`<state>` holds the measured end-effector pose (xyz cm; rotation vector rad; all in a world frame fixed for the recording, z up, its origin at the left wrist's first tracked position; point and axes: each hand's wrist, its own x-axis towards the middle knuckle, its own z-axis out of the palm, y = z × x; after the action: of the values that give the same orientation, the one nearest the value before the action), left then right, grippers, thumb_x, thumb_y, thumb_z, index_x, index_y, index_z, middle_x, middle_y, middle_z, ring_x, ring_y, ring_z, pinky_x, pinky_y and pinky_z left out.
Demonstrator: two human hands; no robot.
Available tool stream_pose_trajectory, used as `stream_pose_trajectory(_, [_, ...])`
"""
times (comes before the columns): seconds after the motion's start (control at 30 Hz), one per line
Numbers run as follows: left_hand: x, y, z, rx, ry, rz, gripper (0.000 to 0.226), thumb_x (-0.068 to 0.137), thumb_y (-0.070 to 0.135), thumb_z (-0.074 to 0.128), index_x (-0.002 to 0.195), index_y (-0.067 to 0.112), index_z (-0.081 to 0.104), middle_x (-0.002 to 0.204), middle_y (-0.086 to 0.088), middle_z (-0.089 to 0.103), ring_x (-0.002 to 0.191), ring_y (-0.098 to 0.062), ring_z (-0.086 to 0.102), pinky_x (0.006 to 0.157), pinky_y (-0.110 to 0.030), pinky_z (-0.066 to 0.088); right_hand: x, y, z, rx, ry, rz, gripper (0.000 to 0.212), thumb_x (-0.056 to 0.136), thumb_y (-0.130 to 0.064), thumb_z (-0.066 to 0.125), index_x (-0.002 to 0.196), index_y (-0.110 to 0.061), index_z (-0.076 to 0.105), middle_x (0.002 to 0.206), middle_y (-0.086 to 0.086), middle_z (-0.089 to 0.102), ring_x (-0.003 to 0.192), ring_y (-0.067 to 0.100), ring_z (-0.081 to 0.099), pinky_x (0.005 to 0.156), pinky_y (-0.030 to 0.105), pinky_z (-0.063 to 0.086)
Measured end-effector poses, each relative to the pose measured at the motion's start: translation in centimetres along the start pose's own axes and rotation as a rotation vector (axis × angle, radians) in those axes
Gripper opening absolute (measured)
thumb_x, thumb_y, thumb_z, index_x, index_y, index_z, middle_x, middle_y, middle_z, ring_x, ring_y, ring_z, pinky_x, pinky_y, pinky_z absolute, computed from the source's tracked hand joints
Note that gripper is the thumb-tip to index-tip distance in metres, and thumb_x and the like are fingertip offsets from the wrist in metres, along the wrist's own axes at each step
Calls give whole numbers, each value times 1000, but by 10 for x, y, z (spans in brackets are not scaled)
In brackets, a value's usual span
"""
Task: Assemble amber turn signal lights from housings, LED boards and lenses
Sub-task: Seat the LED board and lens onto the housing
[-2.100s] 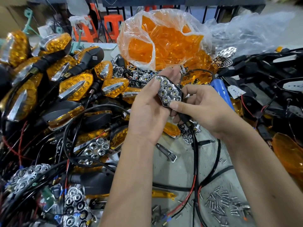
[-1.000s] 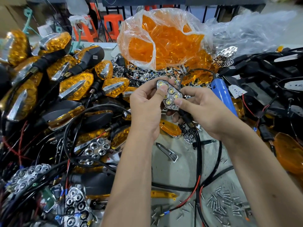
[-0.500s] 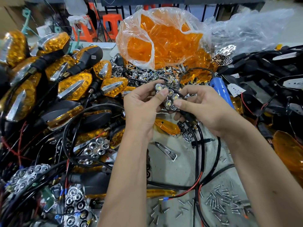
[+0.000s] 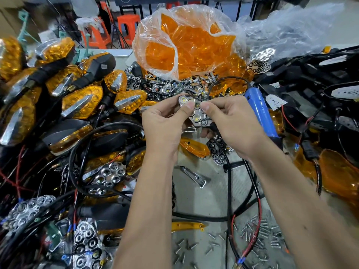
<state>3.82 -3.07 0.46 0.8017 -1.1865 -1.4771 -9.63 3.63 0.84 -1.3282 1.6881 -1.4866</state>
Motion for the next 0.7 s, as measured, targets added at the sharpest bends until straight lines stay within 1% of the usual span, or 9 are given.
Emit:
stream_pose_trajectory(0.1, [0, 0, 0, 28, -7, -25, 21, 85, 11, 83, 106, 9, 77, 97, -11, 78, 89, -22, 73, 82, -41, 61, 0, 0, 2, -26, 41, -5, 26, 104, -28, 62, 92, -11, 78, 68, 6, 54, 54, 28, 72, 56, 65, 56])
stream_pose_trajectory(0.2, [-1, 1, -1, 55, -58, -35, 19, 88, 10, 80, 106, 6, 77, 96, -12, 78, 88, -22, 72, 89, -55, 61, -2, -2, 1, -56, 30, 7, 25, 105, -26, 60, 91, -13, 77, 56, -11, 52, 53, 22, 72, 58, 63, 59])
stream_pose_trajectory(0.23, [-1, 1, -2, 58, -61, -33, 18, 88, 8, 79, 105, 5, 77, 93, -11, 77, 85, -20, 70, 88, -55, 61, -2, -3, 0, -60, 11, 15, 25, 106, -25, 60, 92, -11, 76, 54, -15, 51, 53, 21, 72, 60, 61, 61])
stream_pose_trajectory(0.3, [0, 2, -3, 46, -43, -40, 19, 87, 6, 80, 105, 3, 77, 90, -11, 74, 81, -18, 67, 83, -47, 61, -2, -8, -1, -56, -29, 30, 26, 107, -24, 58, 96, -8, 75, 54, -20, 52, 54, 19, 71, 65, 55, 63])
stream_pose_trajectory(0.33, [0, 2, -4, 32, -34, -49, 22, 86, 7, 81, 106, 2, 76, 92, -14, 72, 81, -20, 66, 80, -43, 60, -2, -10, -2, -54, -47, 37, 27, 107, -25, 57, 98, -7, 74, 58, -19, 54, 56, 20, 71, 68, 53, 64])
stream_pose_trajectory(0.43, [0, 4, -4, 6, -33, -70, 27, 84, 7, 82, 109, 1, 75, 97, -18, 71, 84, -23, 68, 75, -39, 60, -3, -14, -7, -87, -92, 34, 29, 108, -27, 55, 102, -6, 74, 73, 6, 56, 62, 28, 72, 71, 51, 64])
stream_pose_trajectory(0.53, [-1, 6, -5, -4, -51, -70, 21, 85, 3, 80, 106, 1, 76, 91, -13, 74, 79, -21, 72, 69, -38, 63, -5, -17, -11, -54, -139, 31, 25, 107, -22, 57, 106, -3, 74, 87, 22, 68, 67, 23, 75, 69, 45, 62])
stream_pose_trajectory(0.6, [-2, 7, -4, -8, -53, -76, 21, 85, 1, 78, 106, -1, 75, 91, -14, 75, 79, -24, 72, 73, -47, 65, -5, -17, -13, -34, -179, 34, 19, 105, -18, 61, 109, -5, 74, 93, 19, 74, 71, 26, 77, 67, 39, 61])
stream_pose_trajectory(0.7, [-4, 7, -2, 0, -43, -73, 16, 86, -2, 77, 101, 3, 76, 85, -8, 75, 79, -26, 71, 79, -62, 61, -4, -13, -14, -53, -196, 24, 13, 99, -11, 68, 110, -8, 75, 88, 14, 78, 73, 27, 77, 65, 33, 61])
